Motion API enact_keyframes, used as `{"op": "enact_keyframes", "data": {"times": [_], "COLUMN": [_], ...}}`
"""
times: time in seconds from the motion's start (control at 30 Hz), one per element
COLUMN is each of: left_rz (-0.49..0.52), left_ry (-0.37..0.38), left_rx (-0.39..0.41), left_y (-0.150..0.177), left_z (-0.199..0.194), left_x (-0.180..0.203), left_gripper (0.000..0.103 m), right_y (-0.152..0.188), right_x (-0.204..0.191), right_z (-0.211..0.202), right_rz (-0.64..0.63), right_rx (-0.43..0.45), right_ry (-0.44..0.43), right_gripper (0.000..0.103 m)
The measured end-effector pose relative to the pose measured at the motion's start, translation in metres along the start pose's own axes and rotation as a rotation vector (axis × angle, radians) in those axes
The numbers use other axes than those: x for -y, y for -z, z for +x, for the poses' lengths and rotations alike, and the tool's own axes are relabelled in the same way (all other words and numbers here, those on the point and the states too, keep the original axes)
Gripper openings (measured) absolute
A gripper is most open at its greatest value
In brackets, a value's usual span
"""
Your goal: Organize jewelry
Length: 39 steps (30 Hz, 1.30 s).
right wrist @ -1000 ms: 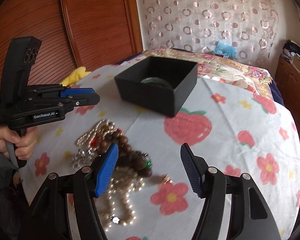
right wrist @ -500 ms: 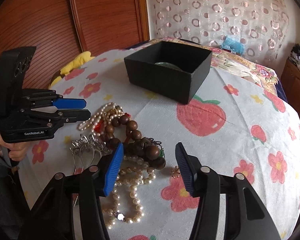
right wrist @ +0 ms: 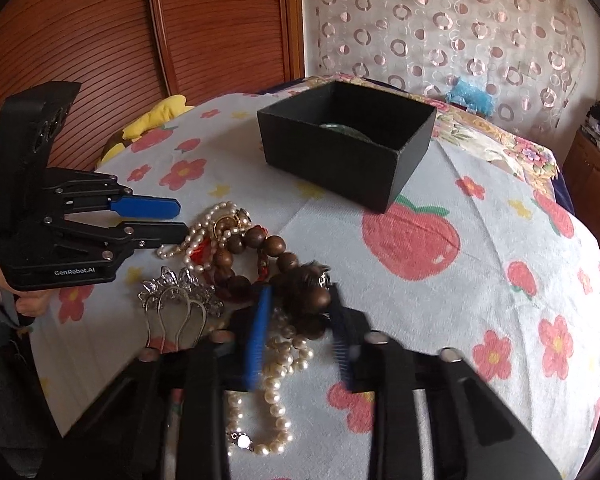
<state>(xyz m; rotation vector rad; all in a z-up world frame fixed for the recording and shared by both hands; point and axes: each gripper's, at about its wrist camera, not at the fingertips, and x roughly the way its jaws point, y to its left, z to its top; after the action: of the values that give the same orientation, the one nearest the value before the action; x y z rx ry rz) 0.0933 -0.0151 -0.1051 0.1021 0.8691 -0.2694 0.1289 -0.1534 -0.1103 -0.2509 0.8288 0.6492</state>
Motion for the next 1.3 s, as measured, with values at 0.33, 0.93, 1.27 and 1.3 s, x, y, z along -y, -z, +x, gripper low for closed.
{"op": "enact_keyframes", "data": {"times": [0.33,0.93,1.27,1.3], "left_rz": [-0.050,-0.084,-0.031,-0.028], "left_ry": [0.010,0.039,0.009,0.005], "left_rx": [0.051,0.289,0.373,0.380], "left_y": [-0.002,-0.045,-0.075,-0.078], "left_z": [-0.012,-0.096,-0.126,-0.128], "left_x": [-0.006,-0.009,-0.003,-0.003], "left_gripper": [0.004,0.004,0.004,0.004], "right_y": [-0.014,-0.034,-0.046,-0.048], "right_x": [0.004,0.009,0.006,0.006], "right_z": [-0.027,-0.057,-0.069,-0.070], "right_rz": [0.025,0.066,0.054,0.053], "right_rx": [0.097,0.184,0.215,0.217], "right_ry": [0.033,0.082,0.086,0.087], "right_gripper": [0.015,0.015,0.015,0.015]}}
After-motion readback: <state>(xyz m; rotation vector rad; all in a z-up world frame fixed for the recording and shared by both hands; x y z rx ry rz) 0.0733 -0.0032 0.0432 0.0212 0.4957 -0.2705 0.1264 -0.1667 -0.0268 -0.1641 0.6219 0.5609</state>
